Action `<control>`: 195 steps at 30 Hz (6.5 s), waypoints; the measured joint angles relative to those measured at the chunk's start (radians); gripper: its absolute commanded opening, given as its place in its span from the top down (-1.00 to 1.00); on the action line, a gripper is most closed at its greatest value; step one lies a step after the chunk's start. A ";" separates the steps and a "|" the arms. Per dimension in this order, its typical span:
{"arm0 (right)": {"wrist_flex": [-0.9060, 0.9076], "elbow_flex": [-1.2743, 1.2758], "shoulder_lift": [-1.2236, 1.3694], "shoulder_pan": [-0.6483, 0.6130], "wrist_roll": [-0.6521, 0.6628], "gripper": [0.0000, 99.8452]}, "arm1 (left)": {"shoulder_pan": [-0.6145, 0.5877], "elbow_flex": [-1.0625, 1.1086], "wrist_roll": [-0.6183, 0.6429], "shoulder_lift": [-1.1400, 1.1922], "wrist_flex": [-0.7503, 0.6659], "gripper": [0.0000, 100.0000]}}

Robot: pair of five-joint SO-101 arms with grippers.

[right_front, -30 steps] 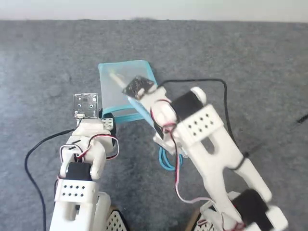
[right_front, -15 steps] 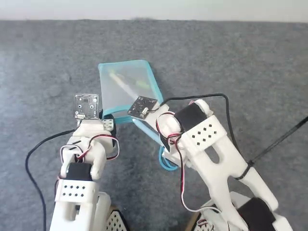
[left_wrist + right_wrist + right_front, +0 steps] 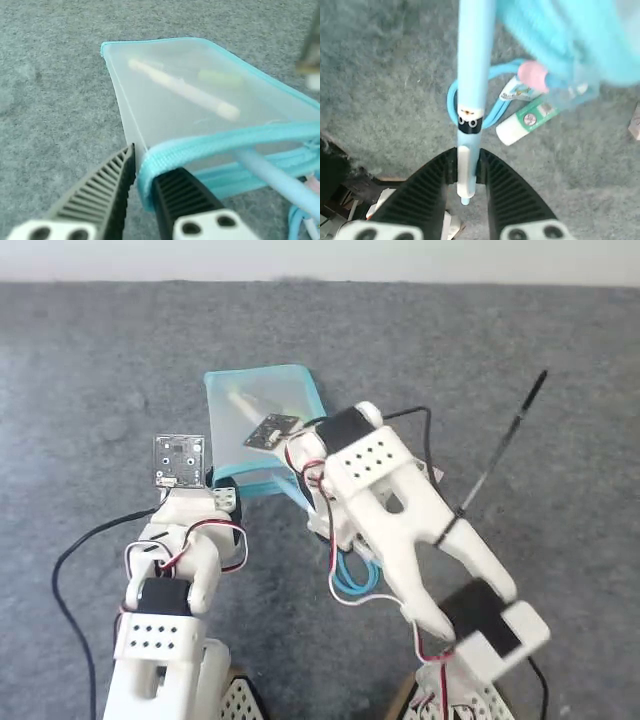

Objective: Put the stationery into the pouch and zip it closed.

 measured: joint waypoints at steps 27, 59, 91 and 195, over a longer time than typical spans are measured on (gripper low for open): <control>-0.120 -0.400 0.077 -0.137 -0.146 0.56 | 0.000 0.000 0.000 0.000 0.000 0.97; -0.350 0.497 -0.466 0.270 -0.210 0.57 | 0.000 0.000 -0.034 0.000 0.000 0.97; -0.810 0.974 -0.474 0.173 -0.350 0.57 | 0.000 0.012 -0.037 0.000 0.000 0.97; -0.264 -0.313 0.115 -0.084 -0.066 0.63 | -0.002 0.012 -0.034 0.000 -0.017 0.97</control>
